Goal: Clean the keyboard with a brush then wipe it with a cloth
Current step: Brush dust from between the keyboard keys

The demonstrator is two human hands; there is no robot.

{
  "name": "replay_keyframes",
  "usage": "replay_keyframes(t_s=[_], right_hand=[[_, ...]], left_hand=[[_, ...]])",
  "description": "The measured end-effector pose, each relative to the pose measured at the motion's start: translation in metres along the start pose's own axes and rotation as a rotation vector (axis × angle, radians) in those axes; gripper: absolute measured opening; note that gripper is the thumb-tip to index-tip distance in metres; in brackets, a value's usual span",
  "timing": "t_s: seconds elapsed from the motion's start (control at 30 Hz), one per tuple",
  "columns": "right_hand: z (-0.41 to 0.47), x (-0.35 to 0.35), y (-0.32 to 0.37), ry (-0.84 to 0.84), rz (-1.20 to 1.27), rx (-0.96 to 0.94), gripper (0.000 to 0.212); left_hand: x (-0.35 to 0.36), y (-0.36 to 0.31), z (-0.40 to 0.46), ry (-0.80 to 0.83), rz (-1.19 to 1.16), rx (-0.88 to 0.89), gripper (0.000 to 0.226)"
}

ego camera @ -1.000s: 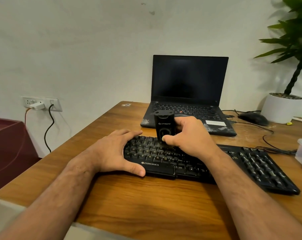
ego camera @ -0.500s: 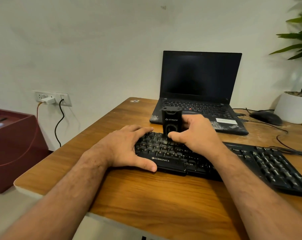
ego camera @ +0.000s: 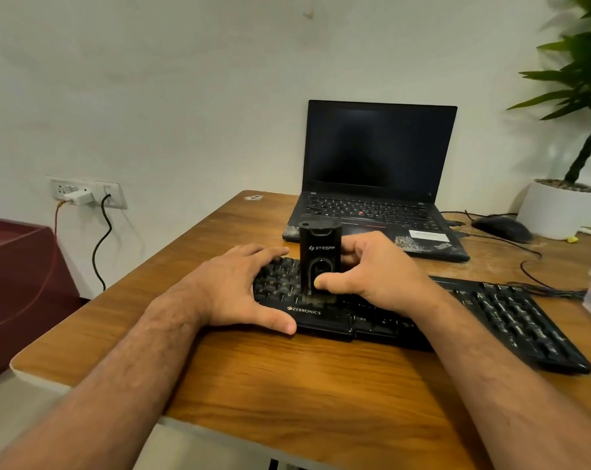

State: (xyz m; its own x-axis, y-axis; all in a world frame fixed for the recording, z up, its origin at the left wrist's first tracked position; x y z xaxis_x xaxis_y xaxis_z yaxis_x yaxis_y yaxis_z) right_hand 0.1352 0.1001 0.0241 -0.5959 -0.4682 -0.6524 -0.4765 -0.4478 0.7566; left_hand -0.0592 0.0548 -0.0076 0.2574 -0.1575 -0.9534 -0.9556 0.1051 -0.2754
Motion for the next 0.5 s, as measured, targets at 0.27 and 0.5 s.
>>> replay_keyframes(t_s=[0.27,0.5], right_hand=[[-0.025,-0.014,-0.004,0.03,-0.027,0.024,0.033],[-0.021,-0.027,-0.011,0.054,0.039,0.067,0.034]], left_hand=[[0.001,0.002,0.001,0.002,-0.006,-0.005,0.132],[0.001,0.003,0.003,-0.013,-0.047,0.016,0.132]])
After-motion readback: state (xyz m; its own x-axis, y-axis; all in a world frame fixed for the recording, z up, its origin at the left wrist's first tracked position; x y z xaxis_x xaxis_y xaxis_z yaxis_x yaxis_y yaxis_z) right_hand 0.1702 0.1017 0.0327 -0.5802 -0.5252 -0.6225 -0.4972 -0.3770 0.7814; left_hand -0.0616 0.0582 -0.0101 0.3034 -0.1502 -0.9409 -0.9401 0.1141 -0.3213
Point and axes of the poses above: each hand's wrist, its own z-axis towards the middle knuckle, its own x-axis out of the palm, y = z × x, the point moved 6 cm from there along z, towards the middle knuckle, and after that the axes turned 8 degrees about y, right-handed, at the moved point
